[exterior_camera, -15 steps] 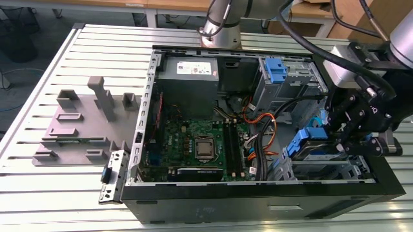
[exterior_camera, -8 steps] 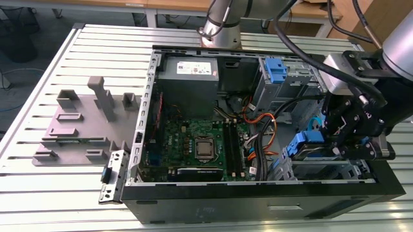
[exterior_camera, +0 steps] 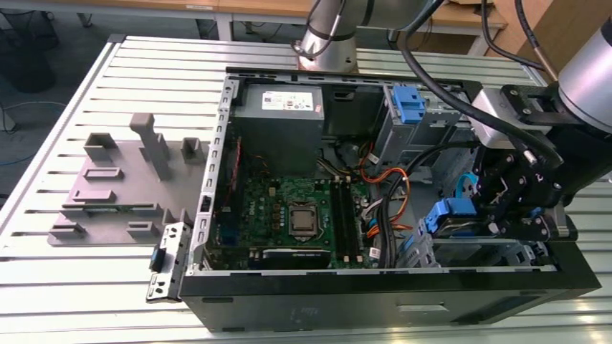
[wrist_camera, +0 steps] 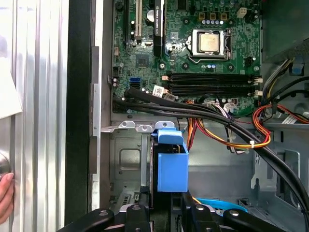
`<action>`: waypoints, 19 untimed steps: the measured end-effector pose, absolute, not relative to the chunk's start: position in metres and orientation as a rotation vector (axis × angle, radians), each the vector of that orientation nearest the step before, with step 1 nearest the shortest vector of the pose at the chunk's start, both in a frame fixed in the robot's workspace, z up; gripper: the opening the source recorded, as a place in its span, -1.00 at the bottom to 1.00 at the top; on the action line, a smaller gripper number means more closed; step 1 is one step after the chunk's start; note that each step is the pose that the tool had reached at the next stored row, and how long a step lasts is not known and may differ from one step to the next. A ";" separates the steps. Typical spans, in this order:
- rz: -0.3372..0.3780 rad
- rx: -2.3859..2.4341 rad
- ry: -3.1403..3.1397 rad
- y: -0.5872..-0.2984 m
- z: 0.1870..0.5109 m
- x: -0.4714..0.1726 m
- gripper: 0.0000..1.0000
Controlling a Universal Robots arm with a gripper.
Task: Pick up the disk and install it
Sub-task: 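Insert the disk into the insertion slot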
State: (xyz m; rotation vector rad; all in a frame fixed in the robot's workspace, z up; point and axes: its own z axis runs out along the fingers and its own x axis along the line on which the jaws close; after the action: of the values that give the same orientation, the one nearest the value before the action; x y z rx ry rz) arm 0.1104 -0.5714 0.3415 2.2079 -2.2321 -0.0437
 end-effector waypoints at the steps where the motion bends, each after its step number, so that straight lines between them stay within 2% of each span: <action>1: -0.044 2.208 -2.232 -0.571 0.341 0.110 -0.30; 8: -0.044 2.208 -2.232 -0.571 0.341 0.110 -0.28; 9: -0.044 2.208 -2.232 -0.571 0.341 0.110 -0.15; 19: -0.039 2.212 -2.233 -0.571 0.338 0.110 -0.15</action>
State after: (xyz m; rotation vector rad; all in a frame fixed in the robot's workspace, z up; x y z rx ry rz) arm 0.1097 -0.5713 0.3379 2.2115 -2.2330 -0.0394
